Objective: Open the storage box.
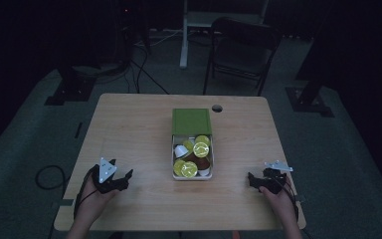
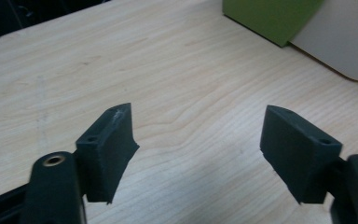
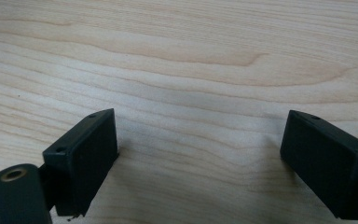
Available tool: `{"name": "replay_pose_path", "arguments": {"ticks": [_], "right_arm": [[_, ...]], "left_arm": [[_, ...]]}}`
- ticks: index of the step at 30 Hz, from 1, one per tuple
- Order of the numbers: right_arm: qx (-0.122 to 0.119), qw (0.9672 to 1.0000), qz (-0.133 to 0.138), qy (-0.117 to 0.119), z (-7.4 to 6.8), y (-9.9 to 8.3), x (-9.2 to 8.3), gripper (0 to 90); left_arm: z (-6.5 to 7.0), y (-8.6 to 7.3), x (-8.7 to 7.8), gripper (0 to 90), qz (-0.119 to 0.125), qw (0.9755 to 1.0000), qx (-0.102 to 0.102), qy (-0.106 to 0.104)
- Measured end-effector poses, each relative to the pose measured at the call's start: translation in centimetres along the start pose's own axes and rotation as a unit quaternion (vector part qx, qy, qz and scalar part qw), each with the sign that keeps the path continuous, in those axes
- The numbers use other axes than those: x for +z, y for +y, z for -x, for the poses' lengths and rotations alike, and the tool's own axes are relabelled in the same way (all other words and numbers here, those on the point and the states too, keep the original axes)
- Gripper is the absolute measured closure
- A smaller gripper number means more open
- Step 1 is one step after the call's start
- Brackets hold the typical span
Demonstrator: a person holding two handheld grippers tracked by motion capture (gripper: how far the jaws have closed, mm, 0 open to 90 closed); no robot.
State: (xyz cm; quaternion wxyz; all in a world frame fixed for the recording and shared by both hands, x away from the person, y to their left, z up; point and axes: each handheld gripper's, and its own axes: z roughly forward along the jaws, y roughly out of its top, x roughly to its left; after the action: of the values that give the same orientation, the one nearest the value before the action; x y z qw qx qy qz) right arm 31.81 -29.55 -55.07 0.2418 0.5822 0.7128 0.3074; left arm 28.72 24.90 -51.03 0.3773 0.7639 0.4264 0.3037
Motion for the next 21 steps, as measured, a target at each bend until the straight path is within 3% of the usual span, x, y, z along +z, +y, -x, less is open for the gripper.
{"name": "replay_pose_path", "arguments": {"ticks": [4,8,11,13,15,21], "right_arm": [[0.0,1.0,0.0,0.0,0.0,0.0,0.0,10.5],[0.0,1.0,0.0,0.0,0.0,0.0,0.0,10.4],[0.0,1.0,0.0,0.0,0.0,0.0,0.0,10.4],[0.0,1.0,0.0,0.0,0.0,0.0,0.0,10.3],[0.0,1.0,0.0,0.0,0.0,0.0,0.0,10.3],[-0.001,1.0,0.0,0.001,0.0,0.1,0.0,10.4]], "left_arm": [[-0.2,-0.2,0.2,19.1,0.0,0.9999,-0.015,-0.007],[-0.5,-0.4,0.3,14.6,-0.009,0.9989,-0.044,-0.016],[-0.7,-0.7,0.3,9.4,-0.027,0.9991,-0.027,-0.02],[-0.8,-0.9,0.4,9.4,-0.024,0.9987,-0.04,-0.018],[-1.1,-1.1,0.5,9.4,-0.025,0.9979,-0.059,-0.008],[-2.3,-1.7,0.5,9.4,-0.027,0.996,-0.08,0.03]]}}
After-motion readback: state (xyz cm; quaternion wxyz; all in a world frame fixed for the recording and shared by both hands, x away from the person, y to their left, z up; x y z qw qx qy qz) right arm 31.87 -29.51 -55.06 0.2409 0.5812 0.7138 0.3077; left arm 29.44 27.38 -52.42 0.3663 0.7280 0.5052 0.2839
